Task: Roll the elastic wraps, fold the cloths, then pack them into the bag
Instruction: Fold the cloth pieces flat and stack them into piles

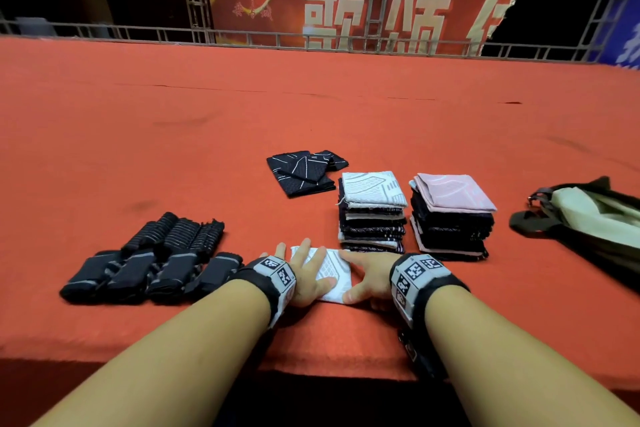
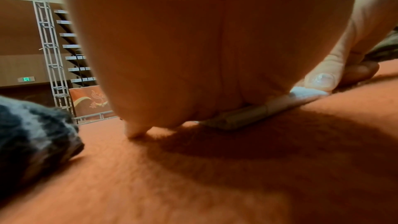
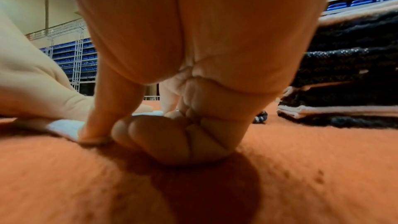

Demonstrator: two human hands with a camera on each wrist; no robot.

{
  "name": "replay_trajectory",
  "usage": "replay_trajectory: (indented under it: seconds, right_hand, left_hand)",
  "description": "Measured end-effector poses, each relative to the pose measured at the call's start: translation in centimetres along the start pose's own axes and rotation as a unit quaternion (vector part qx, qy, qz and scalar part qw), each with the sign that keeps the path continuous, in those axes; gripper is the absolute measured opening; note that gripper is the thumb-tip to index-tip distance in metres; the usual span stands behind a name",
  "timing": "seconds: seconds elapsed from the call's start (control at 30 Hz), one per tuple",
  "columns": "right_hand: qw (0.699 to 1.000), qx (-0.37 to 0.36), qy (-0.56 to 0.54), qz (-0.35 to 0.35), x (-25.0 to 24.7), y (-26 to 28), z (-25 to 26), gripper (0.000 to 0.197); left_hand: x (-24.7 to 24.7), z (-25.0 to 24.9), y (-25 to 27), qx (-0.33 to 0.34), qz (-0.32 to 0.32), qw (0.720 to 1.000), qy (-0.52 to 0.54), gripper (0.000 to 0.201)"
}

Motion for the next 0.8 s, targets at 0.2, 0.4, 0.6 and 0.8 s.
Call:
replay_trajectory:
  seconds: [0.2,0.4,0.6,0.8]
  right_hand:
    - [0.995,-0.006,0.103,0.009,-0.6,0.1,0.8,0.104]
    - [0.972,0.034,-0.224,-0.058,0.5,1.9,-1.2,0.101]
    - [0.973,0.024,-0.216,-0.082,0.9,2.7,-1.7,0.063]
    - [0.933,-0.011,-0.36,-0.03,0.8,5.7,0.3,0.015]
  left_hand:
    - [0.0,0.0,0.0,-0.005,0.007,1.0,0.007,0.075]
    - [-3.6,-1.0,1.2,-0.003,-0.083,0.994,0.069,0.061]
    - [-7.2,-1.2,2.4,0.025,-0.028,0.993,0.115,0.02]
    - [-11.3,-1.6,5.4,0.117,0.096,0.912,0.381,0.023]
Point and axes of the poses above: each hand's wrist, its own y-axis away from the middle knuckle, its own x-axis out of the palm, z = x × y, the point moved 6 cm from there along -y, towards the middle knuckle, and after that the axes turned 2 degrees about -x, right-handed, at the moved point
